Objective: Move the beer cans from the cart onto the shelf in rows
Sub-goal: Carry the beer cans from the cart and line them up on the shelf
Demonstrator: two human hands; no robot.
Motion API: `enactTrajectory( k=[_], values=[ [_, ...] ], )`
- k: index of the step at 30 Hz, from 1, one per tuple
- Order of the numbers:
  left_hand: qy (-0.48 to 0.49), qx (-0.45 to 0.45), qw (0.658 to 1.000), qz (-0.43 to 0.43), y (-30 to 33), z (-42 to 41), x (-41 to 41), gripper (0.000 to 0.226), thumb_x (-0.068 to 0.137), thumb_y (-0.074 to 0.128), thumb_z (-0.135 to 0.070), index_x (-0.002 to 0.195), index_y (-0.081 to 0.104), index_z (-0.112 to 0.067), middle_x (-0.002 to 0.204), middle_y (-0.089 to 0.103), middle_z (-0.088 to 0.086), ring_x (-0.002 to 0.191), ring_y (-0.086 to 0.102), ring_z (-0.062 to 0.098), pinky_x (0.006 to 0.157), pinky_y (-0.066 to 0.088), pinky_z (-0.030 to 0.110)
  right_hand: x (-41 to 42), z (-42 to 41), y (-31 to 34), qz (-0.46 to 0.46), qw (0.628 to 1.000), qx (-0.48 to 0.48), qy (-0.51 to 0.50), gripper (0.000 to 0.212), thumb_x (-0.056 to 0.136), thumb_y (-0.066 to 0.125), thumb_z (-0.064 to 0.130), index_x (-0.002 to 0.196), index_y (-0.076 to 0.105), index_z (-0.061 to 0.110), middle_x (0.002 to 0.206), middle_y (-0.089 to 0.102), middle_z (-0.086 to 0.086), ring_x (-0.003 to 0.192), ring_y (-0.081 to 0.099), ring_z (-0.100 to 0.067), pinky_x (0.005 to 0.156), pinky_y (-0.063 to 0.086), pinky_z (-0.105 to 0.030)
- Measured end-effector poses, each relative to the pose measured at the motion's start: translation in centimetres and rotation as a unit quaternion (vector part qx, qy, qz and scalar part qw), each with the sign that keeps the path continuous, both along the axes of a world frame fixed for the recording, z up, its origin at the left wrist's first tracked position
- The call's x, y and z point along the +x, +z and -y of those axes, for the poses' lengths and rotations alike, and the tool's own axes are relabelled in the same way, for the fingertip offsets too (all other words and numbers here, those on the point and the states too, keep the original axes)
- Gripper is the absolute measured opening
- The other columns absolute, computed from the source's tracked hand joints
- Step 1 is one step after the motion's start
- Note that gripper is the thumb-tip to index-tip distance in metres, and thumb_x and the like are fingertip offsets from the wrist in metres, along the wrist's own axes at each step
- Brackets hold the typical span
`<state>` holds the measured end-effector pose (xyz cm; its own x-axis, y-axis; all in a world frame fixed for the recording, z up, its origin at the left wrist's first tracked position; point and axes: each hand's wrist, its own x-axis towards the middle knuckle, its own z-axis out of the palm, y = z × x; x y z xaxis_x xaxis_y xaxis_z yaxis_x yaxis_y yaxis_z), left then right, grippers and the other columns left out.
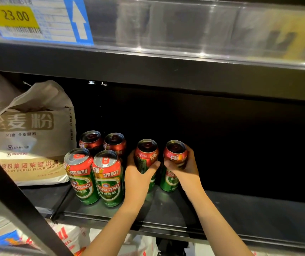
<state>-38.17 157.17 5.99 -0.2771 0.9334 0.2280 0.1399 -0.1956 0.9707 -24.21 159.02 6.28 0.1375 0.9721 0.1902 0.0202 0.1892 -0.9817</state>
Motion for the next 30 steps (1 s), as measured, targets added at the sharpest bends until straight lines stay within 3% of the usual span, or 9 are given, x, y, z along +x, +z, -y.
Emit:
enactTrajectory(
  k=[2, 4, 7, 10, 13, 16, 21, 25, 30],
  values=[
    [0.006, -0.027, 0.999, -0.02, -1.3, 0.3, 0.0, 0.043, 0.07, 0.08, -0.03, 0.099, 0.048, -0.029, 0.097, 0.06, -0.008, 0.091, 0.06, 0.001, 0.075, 0.045, 0.012, 0.5, 1.0, -1.2, 0.002, 1.0, -0.01, 0.002, 0.076, 0.065, 0.083, 0.02, 0.128, 0.042, 0.03, 0.123, 0.057, 0.006, 0.113, 0.056, -0.009, 0.09, 0.047, -0.022],
    [0.029, -0.081, 0.994, -0.061, -3.0, 0.7, 0.3, 0.052, 0.067, 0.081, -0.037, 0.098, 0.043, -0.018, 0.097, 0.05, -0.001, 0.094, 0.054, 0.016, 0.08, 0.046, 0.027, 0.7, 2.3, -2.9, 0.005, 0.999, -0.029, 0.015, 0.082, 0.066, 0.077, 0.035, 0.138, 0.038, 0.027, 0.129, 0.056, 0.007, 0.117, 0.055, -0.006, 0.094, 0.047, -0.024],
    [0.061, -0.11, 0.985, -0.121, -5.1, 0.9, 1.0, 0.06, 0.068, 0.08, -0.04, 0.1, 0.041, -0.008, 0.098, 0.046, 0.004, 0.097, 0.049, 0.023, 0.085, 0.046, 0.041, 0.3, 2.9, -5.1, 0.025, 0.998, -0.058, 0.004, 0.072, 0.08, 0.072, 0.013, 0.141, 0.034, 0.024, 0.128, 0.057, 0.007, 0.118, 0.055, -0.007, 0.09, 0.049, -0.019],
    [0.082, -0.109, 0.979, -0.155, -6.0, 0.7, 1.2, 0.06, 0.07, 0.078, -0.041, 0.103, 0.042, -0.005, 0.102, 0.052, 0.008, 0.099, 0.052, 0.026, 0.084, 0.047, 0.042, -0.4, 2.7, -5.8, 0.07, 0.996, -0.057, -0.025, 0.066, 0.081, 0.069, 0.002, 0.134, 0.038, 0.025, 0.117, 0.059, 0.012, 0.11, 0.056, 0.001, 0.091, 0.049, -0.018],
    [0.088, -0.107, 0.985, -0.105, -6.3, 0.9, 1.3, 0.068, 0.073, 0.077, -0.036, 0.12, 0.037, -0.008, 0.111, 0.059, 0.008, 0.104, 0.057, 0.024, 0.086, 0.05, 0.043, -0.5, 2.7, -6.1, 0.101, 0.992, -0.058, -0.039, 0.069, 0.079, 0.073, 0.006, 0.136, 0.039, 0.02, 0.119, 0.06, 0.006, 0.109, 0.057, -0.002, 0.095, 0.049, -0.027],
    [0.073, -0.093, 0.991, -0.069, -6.2, 1.3, 1.1, 0.071, 0.075, 0.078, -0.026, 0.129, 0.034, -0.011, 0.115, 0.06, 0.004, 0.104, 0.058, 0.017, 0.087, 0.049, 0.033, -0.4, 2.7, -6.3, 0.106, 0.991, -0.057, -0.051, 0.075, 0.076, 0.077, 0.012, 0.139, 0.037, 0.021, 0.123, 0.06, 0.004, 0.112, 0.058, -0.006, 0.095, 0.049, -0.029],
    [0.083, -0.081, 0.985, -0.131, -6.4, 1.2, 0.8, 0.068, 0.077, 0.074, -0.031, 0.129, 0.039, -0.003, 0.124, 0.047, 0.011, 0.117, 0.047, 0.023, 0.098, 0.043, 0.039, -0.5, 2.7, -6.2, 0.127, 0.989, -0.046, -0.065, 0.063, 0.075, 0.079, 0.015, 0.127, 0.045, 0.022, 0.118, 0.059, 0.005, 0.106, 0.057, -0.002, 0.094, 0.047, -0.026],
    [0.078, -0.076, 0.979, -0.173, -6.4, 1.2, 0.6, 0.054, 0.081, 0.07, -0.031, 0.12, 0.044, -0.003, 0.118, 0.043, 0.01, 0.111, 0.048, 0.025, 0.091, 0.044, 0.034, -0.4, 2.6, -6.4, 0.117, 0.988, -0.054, -0.08, 0.072, 0.069, 0.084, 0.019, 0.129, 0.044, 0.017, 0.117, 0.061, 0.001, 0.107, 0.06, -0.01, 0.091, 0.05, -0.028],
    [0.074, -0.084, 0.98, -0.163, -6.6, 1.2, 0.8, 0.071, 0.083, 0.067, -0.032, 0.136, 0.031, -0.002, 0.13, 0.043, 0.014, 0.123, 0.043, 0.028, 0.1, 0.042, 0.042, -0.5, 2.7, -6.6, 0.108, 0.99, -0.065, -0.068, 0.063, 0.076, 0.078, 0.016, 0.126, 0.041, 0.022, 0.109, 0.059, 0.011, 0.104, 0.058, -0.006, 0.086, 0.047, -0.022]
  ],
)
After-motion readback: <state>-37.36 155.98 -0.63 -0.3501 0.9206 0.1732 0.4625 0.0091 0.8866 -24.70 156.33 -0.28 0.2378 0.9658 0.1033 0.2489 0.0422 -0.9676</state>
